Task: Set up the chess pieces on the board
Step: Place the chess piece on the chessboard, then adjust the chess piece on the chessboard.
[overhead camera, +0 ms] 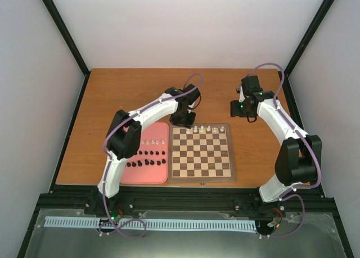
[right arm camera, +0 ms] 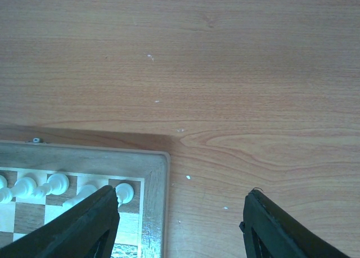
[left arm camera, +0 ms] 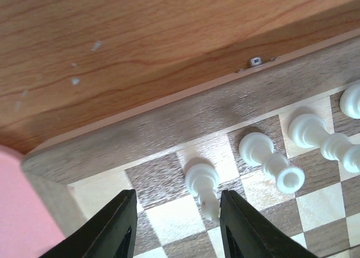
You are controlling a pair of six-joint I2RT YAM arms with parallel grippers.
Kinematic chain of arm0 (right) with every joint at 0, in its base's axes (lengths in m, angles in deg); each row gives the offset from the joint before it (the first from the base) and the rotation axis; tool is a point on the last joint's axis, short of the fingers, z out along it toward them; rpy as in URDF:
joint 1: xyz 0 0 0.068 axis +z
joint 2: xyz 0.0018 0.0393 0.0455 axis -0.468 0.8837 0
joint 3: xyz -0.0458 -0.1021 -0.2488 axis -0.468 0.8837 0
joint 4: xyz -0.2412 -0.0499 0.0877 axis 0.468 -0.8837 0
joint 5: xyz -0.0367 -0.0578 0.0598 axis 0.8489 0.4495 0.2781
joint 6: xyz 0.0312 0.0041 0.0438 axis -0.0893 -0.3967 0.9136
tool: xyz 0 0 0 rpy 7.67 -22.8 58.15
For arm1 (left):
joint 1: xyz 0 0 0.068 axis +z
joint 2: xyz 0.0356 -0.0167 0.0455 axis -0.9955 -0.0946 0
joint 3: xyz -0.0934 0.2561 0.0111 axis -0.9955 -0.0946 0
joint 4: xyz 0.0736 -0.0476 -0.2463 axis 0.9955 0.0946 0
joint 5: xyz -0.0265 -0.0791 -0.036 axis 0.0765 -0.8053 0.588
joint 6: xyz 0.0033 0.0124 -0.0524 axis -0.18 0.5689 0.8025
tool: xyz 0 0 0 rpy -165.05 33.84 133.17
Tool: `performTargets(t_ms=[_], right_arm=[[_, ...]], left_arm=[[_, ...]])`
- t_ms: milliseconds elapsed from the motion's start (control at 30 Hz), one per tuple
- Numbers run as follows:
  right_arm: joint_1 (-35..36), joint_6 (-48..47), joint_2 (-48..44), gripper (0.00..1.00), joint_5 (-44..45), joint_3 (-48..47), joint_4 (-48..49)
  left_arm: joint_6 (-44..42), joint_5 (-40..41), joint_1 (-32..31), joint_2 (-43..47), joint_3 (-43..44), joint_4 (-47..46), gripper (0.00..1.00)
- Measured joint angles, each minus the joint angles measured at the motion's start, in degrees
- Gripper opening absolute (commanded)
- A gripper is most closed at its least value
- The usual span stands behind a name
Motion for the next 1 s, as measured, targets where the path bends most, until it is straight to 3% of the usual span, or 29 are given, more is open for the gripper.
performTargets(t_ms=[433,600,1000], right_arm=[[0.0,0.0,-0.1,0.61,-0.9,0.3,0.2],[0.0,0.0,-0.1,0.61,-1.1,0.6,0.2],[0.0,-0.1,-0.1,0.61,-1.1,0.7,0.2]], left_arm=[[1.2,-0.2,3.0,7.6,-6.8,-1.1,0.43],[1.9,-2.7,3.0,7.6,-10.5,-1.7,0.43],[2.4,-4.2,3.0,4.1,-9.7,-3.0,0.43]])
